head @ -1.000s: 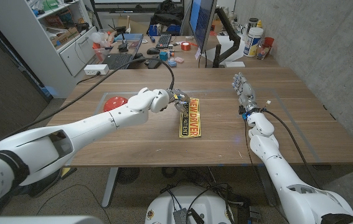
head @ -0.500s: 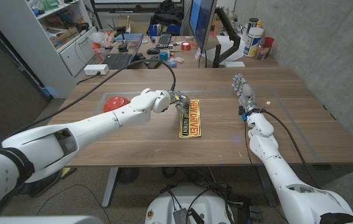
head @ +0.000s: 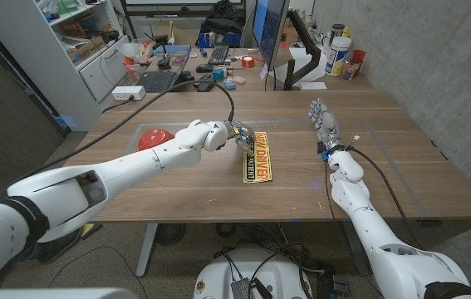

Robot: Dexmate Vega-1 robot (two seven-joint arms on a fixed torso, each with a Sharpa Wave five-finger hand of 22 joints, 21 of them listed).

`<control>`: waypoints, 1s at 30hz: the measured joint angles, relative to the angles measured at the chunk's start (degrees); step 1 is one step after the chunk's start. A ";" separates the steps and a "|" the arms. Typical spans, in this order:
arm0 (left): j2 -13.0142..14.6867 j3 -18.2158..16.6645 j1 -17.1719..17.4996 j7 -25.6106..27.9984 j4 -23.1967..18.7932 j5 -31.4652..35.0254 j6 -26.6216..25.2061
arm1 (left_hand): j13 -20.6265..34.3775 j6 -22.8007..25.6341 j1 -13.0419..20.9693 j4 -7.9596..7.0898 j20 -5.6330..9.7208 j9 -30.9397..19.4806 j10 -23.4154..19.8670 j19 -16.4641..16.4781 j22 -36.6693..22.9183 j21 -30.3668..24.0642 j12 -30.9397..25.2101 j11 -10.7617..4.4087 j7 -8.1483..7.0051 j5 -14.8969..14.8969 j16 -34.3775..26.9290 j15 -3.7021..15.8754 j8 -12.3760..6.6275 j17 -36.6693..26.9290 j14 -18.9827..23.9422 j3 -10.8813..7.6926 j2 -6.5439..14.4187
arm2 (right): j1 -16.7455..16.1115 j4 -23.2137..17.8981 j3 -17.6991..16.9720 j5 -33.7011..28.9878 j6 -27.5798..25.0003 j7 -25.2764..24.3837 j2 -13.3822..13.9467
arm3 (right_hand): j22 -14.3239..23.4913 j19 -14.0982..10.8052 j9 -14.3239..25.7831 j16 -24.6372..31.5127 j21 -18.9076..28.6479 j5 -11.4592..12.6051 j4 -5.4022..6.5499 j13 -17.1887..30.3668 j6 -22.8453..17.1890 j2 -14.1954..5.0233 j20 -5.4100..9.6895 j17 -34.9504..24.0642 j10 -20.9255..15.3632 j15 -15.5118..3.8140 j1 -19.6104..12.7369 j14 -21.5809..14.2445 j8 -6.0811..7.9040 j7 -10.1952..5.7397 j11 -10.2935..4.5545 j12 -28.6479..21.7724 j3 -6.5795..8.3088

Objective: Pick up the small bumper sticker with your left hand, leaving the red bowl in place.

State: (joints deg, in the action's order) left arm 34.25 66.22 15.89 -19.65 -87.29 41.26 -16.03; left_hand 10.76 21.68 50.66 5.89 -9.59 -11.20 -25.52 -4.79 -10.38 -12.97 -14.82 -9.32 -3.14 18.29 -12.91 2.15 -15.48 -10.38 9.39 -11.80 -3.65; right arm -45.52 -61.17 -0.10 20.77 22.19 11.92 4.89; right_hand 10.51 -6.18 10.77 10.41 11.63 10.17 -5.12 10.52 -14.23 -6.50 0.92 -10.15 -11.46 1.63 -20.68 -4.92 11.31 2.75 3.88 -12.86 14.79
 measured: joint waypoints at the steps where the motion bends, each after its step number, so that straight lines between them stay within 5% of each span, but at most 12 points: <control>1: 0.00 -0.01 0.04 0.28 0.05 -0.02 0.02 | 0.00 0.64 0.12 0.12 0.28 0.01 -0.61 0.28 0.00 0.00 -0.17 -0.03 0.00 0.00 -0.05 0.03 -0.08 0.00 0.59 -0.12 0.12 | 0.04 0.06 0.00 -0.03 0.00 0.00 -0.04 | 0.00 0.00 0.00 0.00 0.00 0.00 0.00 0.00 0.00 0.00 0.00 0.00 0.00 0.00 0.00 0.00 0.00 0.00 0.00 0.00 0.00; 30: 0.71 -1.54 1.84 4.98 -0.54 -2.58 -0.86 | 0.34 13.57 5.20 1.47 2.41 0.34 -12.95 7.35 -0.02 -0.84 -0.35 -2.36 -1.78 -0.95 -0.26 0.21 -2.43 0.26 9.38 -0.99 2.64 | 1.34 1.47 -0.23 -0.99 -0.24 0.70 -0.58 | 0.00 0.21 0.00 0.00 0.00 -0.01 0.00 0.00 0.00 0.31 -0.21 0.00 0.00 0.00 0.31 0.00 0.00 0.00 0.00 0.22 0.00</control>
State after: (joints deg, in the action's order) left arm 34.96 64.68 17.73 -14.67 -87.83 38.68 -16.89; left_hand 11.10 35.25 55.86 7.36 -7.18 -10.86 -38.47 2.56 -10.40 -13.81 -15.17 -11.68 -4.92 17.35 -13.17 2.36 -17.91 -10.12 18.77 -12.79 -1.01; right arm -44.19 -59.70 -0.33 19.78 21.94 12.62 4.31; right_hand 10.51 -5.97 10.77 10.41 11.63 10.16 -5.13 10.52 -14.23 -6.20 0.71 -10.15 -11.46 1.63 -20.38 -4.92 11.31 2.76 3.89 -12.63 14.79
